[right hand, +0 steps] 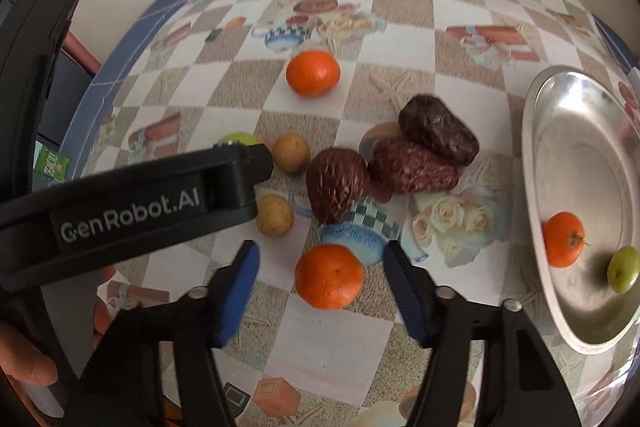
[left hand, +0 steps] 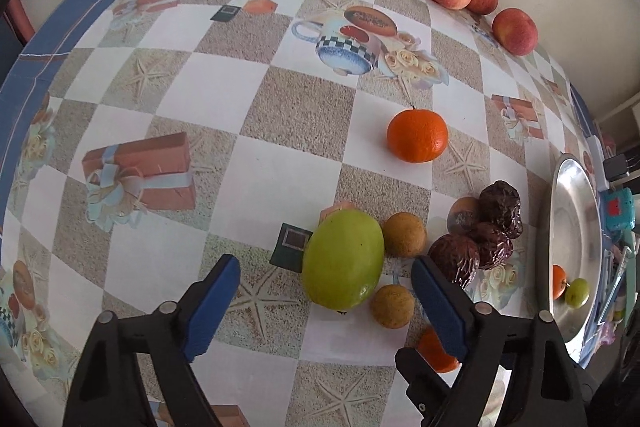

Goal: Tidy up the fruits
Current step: 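Grasp a tangerine with the right tool while the left tool grasps a green pear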

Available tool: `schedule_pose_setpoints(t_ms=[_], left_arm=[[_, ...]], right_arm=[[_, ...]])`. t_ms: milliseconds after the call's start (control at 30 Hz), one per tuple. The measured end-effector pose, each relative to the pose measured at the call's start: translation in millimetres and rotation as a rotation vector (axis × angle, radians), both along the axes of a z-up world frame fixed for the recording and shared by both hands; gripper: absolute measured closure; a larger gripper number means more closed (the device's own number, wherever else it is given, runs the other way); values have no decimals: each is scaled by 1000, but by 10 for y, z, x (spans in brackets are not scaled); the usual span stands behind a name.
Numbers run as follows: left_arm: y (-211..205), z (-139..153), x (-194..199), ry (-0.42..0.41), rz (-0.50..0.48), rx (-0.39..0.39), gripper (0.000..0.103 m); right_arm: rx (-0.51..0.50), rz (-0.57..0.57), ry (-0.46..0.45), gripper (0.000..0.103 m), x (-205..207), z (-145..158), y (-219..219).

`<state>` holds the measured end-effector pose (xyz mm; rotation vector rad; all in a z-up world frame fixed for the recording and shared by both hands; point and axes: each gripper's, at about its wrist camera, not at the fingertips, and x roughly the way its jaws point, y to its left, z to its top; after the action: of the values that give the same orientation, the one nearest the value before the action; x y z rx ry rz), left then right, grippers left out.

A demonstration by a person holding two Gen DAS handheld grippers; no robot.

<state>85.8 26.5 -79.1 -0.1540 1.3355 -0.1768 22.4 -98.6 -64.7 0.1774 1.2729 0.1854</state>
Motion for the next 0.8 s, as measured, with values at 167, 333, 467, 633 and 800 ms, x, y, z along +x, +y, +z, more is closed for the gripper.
schedule_pose_setpoints(t_ms=[167,333,467,633,800], left_arm=[[-46,1,-15,-4,-17,-21,28],[-15,22,-4,-1,0,-56,60],[2,35,-14,0,10,-66,60],[97,57,-33,-9,61,-42,60],[199,82,-35,-26,123,-24,60]], right_arm=[[-14,-4,44,48,7,-124,-3],[1,-10,44,62,13,-124,-33],[3,-12,44,65,14,-111,-61],[11,-28,33,65,1,-64,-114],[15,-117,21,65,-19,22,-348]])
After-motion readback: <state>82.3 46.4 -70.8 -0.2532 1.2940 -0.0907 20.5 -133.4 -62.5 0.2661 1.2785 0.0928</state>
